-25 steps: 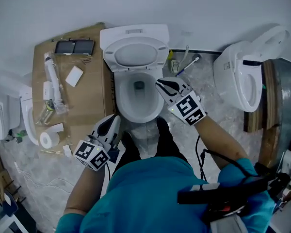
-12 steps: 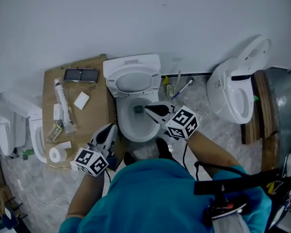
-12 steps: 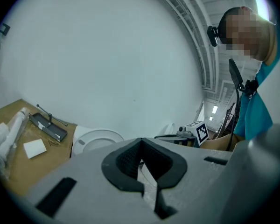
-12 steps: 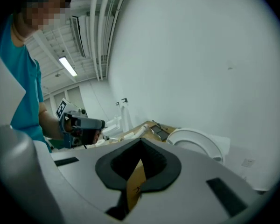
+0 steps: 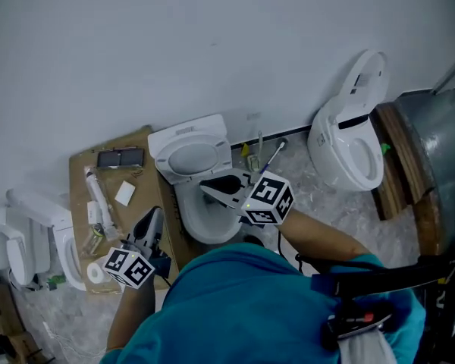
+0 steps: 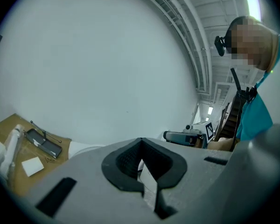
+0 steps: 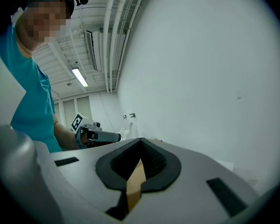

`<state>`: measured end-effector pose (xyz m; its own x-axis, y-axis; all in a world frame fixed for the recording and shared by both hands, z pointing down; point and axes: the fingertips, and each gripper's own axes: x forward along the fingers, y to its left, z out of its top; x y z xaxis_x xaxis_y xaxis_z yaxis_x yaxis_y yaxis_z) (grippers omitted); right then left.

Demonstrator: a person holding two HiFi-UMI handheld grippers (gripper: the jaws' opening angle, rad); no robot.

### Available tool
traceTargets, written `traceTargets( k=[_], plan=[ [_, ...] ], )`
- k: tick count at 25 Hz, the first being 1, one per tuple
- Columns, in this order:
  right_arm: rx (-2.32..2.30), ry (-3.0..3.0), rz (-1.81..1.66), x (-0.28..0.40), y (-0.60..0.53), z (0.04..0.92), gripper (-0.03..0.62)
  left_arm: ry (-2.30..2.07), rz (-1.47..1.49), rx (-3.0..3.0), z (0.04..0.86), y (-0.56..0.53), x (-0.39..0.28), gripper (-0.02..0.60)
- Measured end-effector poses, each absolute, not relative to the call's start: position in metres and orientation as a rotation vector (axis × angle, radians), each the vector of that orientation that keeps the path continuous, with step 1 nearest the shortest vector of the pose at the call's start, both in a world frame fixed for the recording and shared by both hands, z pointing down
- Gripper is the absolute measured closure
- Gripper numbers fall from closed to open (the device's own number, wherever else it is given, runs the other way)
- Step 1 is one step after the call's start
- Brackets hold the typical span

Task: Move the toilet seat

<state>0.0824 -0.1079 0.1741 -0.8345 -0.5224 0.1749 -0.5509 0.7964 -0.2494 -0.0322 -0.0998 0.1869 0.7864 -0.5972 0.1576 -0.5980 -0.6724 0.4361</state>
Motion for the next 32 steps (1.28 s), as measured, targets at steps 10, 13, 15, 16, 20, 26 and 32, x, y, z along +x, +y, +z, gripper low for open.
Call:
traceTargets(
  k=[10,13,15,16,20,26,32],
  plan=[
    [0.855,-2.898,0.283,0.094,-0.096,0.119,0.595,-0.922,-0.075,2.552,0.138,-0.107,-0.045,0.591],
    [0.862,-2.903,0.253,0.098,-0.095,0.108,0.595,-0.950,-0.104,2.568,0.123,-0.111,-0.053,0.589],
    [0.861,-2.910,0.247,0.101,-0.093,0.102,0.595,-0.966,-0.117,2.576,0.115,-0.111,-0.058,0.590],
    [0.858,-2.915,0.247,0.102,-0.091,0.099,0.595,-0.972,-0.122,2.580,0.113,-0.111,-0.059,0.589],
    [0.837,-2.938,0.258,0.101,-0.085,0.093,0.595,-0.988,-0.135,2.582,0.108,-0.109,-0.063,0.590],
    [0.786,-2.962,0.275,0.097,-0.086,0.088,0.595,-0.996,-0.141,2.579,0.107,-0.114,-0.059,0.589],
    [0.804,-2.966,0.287,0.100,-0.079,0.092,0.595,-0.957,-0.112,2.600,0.109,-0.109,-0.048,0.591]
  ],
)
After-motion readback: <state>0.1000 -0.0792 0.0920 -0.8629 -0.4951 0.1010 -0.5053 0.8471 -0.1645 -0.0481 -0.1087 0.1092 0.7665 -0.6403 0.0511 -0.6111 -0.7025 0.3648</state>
